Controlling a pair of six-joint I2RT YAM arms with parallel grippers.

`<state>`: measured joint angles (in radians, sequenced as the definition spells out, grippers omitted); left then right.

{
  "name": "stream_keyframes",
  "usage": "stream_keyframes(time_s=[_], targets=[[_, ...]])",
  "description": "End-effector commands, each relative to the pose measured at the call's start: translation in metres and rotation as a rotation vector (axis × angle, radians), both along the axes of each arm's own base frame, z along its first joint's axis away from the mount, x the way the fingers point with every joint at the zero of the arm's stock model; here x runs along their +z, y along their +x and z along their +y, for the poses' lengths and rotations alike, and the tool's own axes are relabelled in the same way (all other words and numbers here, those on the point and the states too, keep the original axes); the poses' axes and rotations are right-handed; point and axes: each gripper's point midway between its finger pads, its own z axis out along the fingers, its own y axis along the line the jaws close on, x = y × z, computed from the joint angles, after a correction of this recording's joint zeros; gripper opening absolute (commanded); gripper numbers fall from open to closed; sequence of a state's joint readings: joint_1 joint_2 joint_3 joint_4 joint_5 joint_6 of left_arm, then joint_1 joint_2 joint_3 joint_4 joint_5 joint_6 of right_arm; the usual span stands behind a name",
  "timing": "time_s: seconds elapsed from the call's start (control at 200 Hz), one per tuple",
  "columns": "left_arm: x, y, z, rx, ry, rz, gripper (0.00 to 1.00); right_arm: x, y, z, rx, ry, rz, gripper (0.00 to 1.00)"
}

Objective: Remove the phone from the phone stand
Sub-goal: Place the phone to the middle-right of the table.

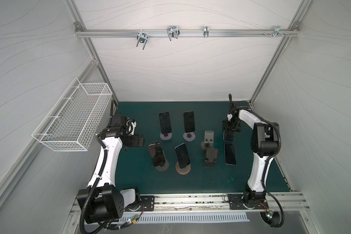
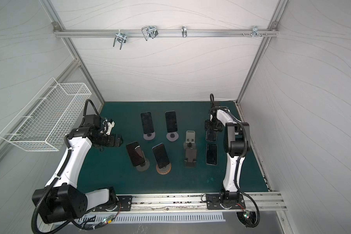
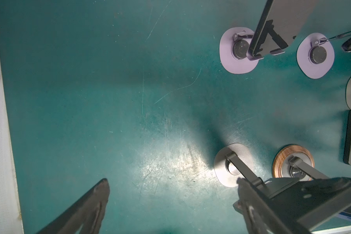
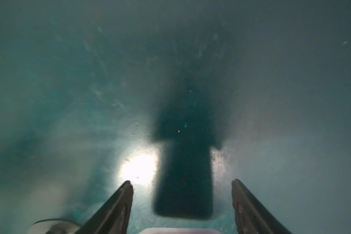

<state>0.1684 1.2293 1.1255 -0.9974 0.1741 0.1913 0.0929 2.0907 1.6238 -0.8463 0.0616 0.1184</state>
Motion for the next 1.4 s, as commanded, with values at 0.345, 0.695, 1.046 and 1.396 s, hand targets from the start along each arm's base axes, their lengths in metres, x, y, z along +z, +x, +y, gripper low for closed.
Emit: stream_keyframes(time_s=[0.345, 0.695, 1.046, 1.396], targets=[[0.007, 0.002, -0.002, -0.019, -0.006, -0.007, 1.00, -0.029, -0.006, -0.004, 0.048, -0.027, 0.104, 0.73], [0.007, 0.001, -0.003, -0.021, -0.007, -0.007, 1.00, -0.044, -0.014, -0.008, 0.031, -0.044, 0.155, 0.79], [0.007, 0.000, -0.002, -0.023, 0.001, -0.009, 1.00, -0.021, -0.011, -0.006, 0.014, -0.033, 0.106, 0.86], [0.009, -0.001, -0.001, -0.022, 0.007, -0.015, 1.00, 0.078, -0.012, 0.008, -0.016, -0.003, -0.120, 0.88]])
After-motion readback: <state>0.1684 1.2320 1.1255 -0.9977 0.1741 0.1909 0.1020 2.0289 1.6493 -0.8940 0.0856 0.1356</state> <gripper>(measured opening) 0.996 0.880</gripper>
